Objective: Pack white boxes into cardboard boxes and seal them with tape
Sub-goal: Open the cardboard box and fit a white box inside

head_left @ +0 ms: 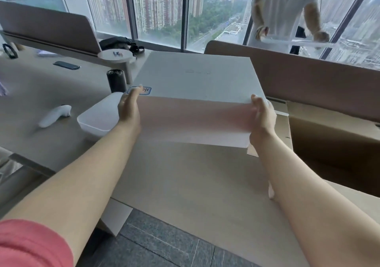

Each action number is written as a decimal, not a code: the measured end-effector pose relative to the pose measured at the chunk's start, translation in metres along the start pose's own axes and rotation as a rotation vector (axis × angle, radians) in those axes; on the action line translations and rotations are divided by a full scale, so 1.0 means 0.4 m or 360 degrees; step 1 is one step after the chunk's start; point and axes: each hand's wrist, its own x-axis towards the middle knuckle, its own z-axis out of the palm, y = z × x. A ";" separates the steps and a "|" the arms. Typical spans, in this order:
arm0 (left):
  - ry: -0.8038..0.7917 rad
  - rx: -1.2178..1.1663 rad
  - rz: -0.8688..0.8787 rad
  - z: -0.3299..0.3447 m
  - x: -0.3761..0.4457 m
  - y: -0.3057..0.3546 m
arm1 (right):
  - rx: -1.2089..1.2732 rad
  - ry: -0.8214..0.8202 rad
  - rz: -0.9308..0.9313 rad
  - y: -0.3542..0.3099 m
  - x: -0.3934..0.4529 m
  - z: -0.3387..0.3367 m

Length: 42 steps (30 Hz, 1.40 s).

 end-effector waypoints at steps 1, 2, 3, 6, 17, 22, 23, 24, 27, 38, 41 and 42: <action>-0.0016 -0.0011 -0.0006 0.022 -0.011 0.001 | 0.0014 0.0032 -0.0004 -0.013 0.002 -0.021; -0.0041 -0.0005 -0.0014 0.046 -0.027 0.002 | 0.0023 0.0066 -0.0005 -0.025 0.005 -0.044; -0.0074 -0.0001 -0.0010 0.071 -0.041 -0.001 | 0.0037 0.0099 -0.0008 -0.036 0.008 -0.070; -0.0159 0.0037 -0.0006 0.157 -0.100 -0.010 | 0.0087 0.0201 -0.0012 -0.069 0.020 -0.163; -0.0407 0.0188 -0.0105 0.486 -0.402 -0.147 | 0.0050 0.0498 -0.0093 -0.199 0.073 -0.601; -0.0450 0.0315 -0.0136 0.595 -0.522 -0.227 | -0.0085 0.0565 -0.0034 -0.244 0.089 -0.775; -0.0449 0.0352 -0.0147 0.610 -0.543 -0.239 | -0.0085 0.0583 -0.0027 -0.250 0.092 -0.803; -0.0455 0.0391 -0.0166 0.627 -0.561 -0.252 | -0.0065 0.0590 -0.0032 -0.255 0.098 -0.834; -0.0440 0.0529 -0.0240 0.653 -0.574 -0.282 | -0.0027 0.0602 -0.0025 -0.251 0.118 -0.890; -0.0581 0.0551 -0.0215 0.699 -0.622 -0.319 | -0.0126 0.0593 0.0061 -0.186 0.139 -0.971; -0.0678 0.0661 -0.0215 0.690 -0.601 -0.343 | -0.0218 0.0524 0.0054 -0.152 0.153 -0.981; -0.0717 0.0698 -0.0225 0.687 -0.594 -0.352 | -0.0245 0.0489 0.0046 -0.138 0.162 -0.987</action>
